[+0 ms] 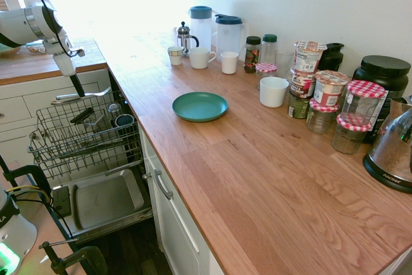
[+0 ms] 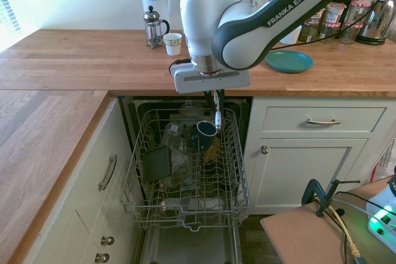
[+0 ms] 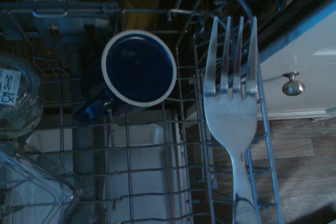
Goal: Put the fork in the dishwasher
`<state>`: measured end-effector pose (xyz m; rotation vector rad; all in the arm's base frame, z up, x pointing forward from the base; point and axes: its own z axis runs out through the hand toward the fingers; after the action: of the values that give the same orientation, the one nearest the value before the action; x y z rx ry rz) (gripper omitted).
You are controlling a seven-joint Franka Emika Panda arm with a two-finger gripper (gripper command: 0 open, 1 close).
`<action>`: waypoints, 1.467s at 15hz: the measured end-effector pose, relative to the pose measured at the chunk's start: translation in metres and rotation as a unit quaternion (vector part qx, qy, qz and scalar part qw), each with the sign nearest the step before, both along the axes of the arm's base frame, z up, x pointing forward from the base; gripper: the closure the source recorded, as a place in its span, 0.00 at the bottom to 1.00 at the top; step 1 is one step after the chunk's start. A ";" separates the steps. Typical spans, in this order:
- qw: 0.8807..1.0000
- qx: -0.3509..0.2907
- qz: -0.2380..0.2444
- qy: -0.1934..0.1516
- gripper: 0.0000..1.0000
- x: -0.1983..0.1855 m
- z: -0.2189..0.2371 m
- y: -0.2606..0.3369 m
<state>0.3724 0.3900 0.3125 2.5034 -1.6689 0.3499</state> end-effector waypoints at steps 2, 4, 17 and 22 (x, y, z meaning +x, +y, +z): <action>1.000 0.000 0.006 0.005 1.00 -0.007 -0.029 0.009; 1.000 0.003 0.014 0.014 1.00 -0.011 -0.063 0.016; 0.999 0.001 0.014 0.037 0.00 -0.015 -0.206 0.018; 0.999 0.000 0.010 0.035 0.00 -0.010 -0.221 0.011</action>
<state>0.3619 0.4010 0.0918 2.5028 -1.6195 0.2620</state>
